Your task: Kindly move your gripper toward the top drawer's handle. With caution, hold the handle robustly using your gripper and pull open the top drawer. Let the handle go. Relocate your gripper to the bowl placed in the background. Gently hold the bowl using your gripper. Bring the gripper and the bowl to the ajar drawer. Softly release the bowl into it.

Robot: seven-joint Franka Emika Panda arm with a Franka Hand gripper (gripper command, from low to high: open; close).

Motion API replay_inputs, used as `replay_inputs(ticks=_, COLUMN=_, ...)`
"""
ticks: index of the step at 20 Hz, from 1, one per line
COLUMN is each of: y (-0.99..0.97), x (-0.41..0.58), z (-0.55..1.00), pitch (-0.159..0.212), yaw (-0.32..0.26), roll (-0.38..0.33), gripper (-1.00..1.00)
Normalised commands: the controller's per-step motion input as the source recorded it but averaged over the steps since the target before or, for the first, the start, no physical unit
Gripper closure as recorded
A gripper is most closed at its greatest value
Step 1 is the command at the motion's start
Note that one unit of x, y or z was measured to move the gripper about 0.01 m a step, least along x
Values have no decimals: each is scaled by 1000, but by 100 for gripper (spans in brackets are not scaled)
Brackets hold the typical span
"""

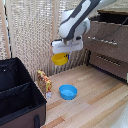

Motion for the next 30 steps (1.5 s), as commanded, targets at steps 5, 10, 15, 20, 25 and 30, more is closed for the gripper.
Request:
replay_inputs(ticks=5, y=306, x=423, z=1000, pitch=24, yaw=-133, roll=-23, gripper=100)
replay_inputs(ticks=10, y=26, x=426, z=1000, pitch=39, yaw=-97, roll=-7, gripper=100)
replay_inputs(ticks=15, y=-402, x=366, z=1000, pitch=28, yaw=-99, roll=0, gripper=100)
replay_inputs(ticks=20, y=-707, x=255, z=1000, pitch=17, yaw=-46, roll=25, gripper=100)
replay_inputs(ticks=25, y=-769, x=134, z=1000, pitch=14, yaw=-41, roll=34, gripper=100)
replay_inputs(ticks=30, y=-821, x=-2, z=931, pitch=81, yaw=-74, roll=52, gripper=100)
